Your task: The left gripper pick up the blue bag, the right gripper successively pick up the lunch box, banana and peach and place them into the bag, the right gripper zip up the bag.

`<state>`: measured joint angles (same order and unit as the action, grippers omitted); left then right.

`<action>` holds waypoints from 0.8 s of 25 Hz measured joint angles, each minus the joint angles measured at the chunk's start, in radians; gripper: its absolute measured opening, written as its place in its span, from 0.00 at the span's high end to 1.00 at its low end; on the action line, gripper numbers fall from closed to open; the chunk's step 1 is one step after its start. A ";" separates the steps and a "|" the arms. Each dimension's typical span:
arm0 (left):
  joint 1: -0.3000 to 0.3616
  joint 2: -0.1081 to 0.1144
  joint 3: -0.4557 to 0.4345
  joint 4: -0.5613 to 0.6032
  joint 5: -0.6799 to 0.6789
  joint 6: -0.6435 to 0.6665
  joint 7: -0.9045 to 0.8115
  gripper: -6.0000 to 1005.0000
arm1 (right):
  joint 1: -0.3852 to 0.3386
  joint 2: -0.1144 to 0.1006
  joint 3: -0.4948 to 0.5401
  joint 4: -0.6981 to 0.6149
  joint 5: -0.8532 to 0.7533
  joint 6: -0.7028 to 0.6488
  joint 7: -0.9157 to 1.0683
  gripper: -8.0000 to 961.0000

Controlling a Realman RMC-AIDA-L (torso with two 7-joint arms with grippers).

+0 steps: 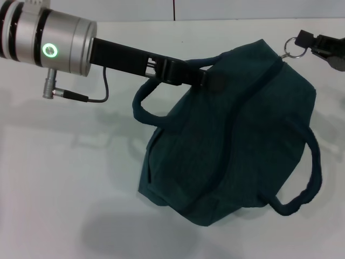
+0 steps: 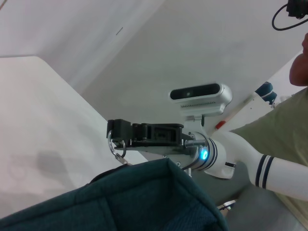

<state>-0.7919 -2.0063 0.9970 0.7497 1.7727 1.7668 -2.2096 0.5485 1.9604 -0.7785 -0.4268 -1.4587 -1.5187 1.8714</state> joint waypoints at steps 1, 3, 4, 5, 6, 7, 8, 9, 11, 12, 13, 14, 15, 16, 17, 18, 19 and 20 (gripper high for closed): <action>0.000 0.000 0.000 -0.001 0.000 0.000 0.000 0.90 | 0.000 0.000 0.001 0.000 0.000 0.003 0.000 0.90; 0.000 0.001 0.000 -0.001 -0.001 0.000 0.000 0.90 | 0.001 0.000 0.003 0.000 0.000 0.009 0.000 0.90; -0.001 0.001 0.000 -0.001 -0.002 0.000 0.000 0.90 | 0.001 0.000 0.003 0.000 0.000 0.010 0.000 0.90; -0.001 0.001 0.000 -0.001 -0.004 -0.002 0.000 0.90 | 0.003 0.002 0.004 0.000 0.000 0.011 0.000 0.90; -0.001 0.001 0.000 -0.001 -0.006 -0.004 0.000 0.90 | 0.005 0.002 0.004 0.000 0.000 0.014 0.000 0.90; -0.002 0.001 0.000 -0.001 -0.009 -0.005 0.001 0.90 | 0.006 0.003 0.004 0.001 0.001 0.019 0.000 0.90; -0.002 0.001 0.000 -0.001 -0.012 -0.006 0.001 0.90 | 0.006 0.004 0.005 0.002 0.003 0.023 0.000 0.90; -0.002 0.001 -0.003 -0.001 -0.012 -0.007 0.001 0.90 | 0.007 0.004 0.006 0.004 0.005 0.029 -0.001 0.90; -0.002 -0.001 -0.019 -0.001 -0.013 -0.013 0.002 0.90 | 0.007 0.005 0.010 0.008 0.008 0.035 -0.005 0.89; -0.002 -0.002 -0.034 -0.002 -0.013 -0.019 0.004 0.90 | 0.006 0.004 0.012 0.009 0.009 0.036 -0.006 0.89; -0.001 -0.003 -0.044 -0.003 -0.013 -0.024 0.008 0.89 | 0.005 0.003 0.014 0.010 0.010 0.036 -0.007 0.89; 0.000 -0.004 -0.052 -0.003 -0.013 -0.033 0.010 0.89 | 0.004 0.002 0.015 0.010 0.011 0.034 -0.007 0.89; 0.001 -0.004 -0.057 -0.003 -0.013 -0.041 0.011 0.89 | 0.001 0.000 0.017 0.010 0.012 0.031 -0.009 0.89; 0.002 -0.005 -0.060 -0.004 -0.012 -0.061 0.013 0.89 | -0.002 -0.001 0.023 0.009 0.012 0.031 -0.010 0.89; 0.002 -0.005 -0.061 -0.005 -0.012 -0.070 0.013 0.89 | -0.006 -0.003 0.030 0.008 0.012 0.030 -0.011 0.89; 0.002 -0.006 -0.062 -0.008 -0.012 -0.091 0.013 0.89 | -0.011 -0.004 0.040 0.007 0.012 0.029 -0.012 0.89; 0.003 -0.006 -0.062 -0.014 -0.011 -0.112 0.013 0.89 | -0.019 -0.007 0.059 0.005 0.012 0.025 -0.015 0.89; 0.003 -0.008 -0.063 -0.020 -0.011 -0.129 0.013 0.89 | -0.027 -0.008 0.075 0.004 0.013 0.022 -0.018 0.82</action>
<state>-0.7889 -2.0140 0.9345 0.7292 1.7619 1.6383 -2.1966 0.5219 1.9519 -0.7035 -0.4232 -1.4462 -1.4971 1.8537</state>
